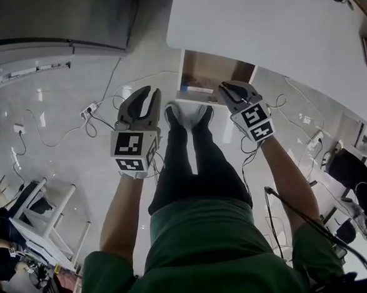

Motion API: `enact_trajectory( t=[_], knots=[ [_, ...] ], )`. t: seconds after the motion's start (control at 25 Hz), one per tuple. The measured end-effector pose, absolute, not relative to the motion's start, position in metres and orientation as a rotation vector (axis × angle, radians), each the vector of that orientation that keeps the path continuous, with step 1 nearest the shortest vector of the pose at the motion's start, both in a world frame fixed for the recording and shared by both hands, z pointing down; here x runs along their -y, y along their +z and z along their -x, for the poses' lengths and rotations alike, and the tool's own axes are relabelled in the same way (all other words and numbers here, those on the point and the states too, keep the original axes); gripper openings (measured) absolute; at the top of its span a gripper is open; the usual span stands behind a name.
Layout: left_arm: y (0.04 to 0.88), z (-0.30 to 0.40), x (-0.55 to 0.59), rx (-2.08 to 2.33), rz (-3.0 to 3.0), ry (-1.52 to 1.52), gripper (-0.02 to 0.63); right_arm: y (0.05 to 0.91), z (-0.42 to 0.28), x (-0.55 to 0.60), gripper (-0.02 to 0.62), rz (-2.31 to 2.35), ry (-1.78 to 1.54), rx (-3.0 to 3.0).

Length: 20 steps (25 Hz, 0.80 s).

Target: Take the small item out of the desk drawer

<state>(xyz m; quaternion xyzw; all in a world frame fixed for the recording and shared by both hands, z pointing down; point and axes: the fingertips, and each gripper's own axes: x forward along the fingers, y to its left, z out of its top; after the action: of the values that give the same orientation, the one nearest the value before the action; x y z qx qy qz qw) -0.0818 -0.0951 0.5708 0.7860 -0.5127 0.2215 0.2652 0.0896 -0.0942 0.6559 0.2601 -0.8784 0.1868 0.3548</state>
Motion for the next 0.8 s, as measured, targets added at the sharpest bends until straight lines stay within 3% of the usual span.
enact_trajectory(
  t=[0.8],
  knots=[
    [0.649,0.083,0.084,1.312,-2.062,0.625,0.072,0.772,-0.063,0.065,0.063,-0.203,0.324,2.049]
  ],
)
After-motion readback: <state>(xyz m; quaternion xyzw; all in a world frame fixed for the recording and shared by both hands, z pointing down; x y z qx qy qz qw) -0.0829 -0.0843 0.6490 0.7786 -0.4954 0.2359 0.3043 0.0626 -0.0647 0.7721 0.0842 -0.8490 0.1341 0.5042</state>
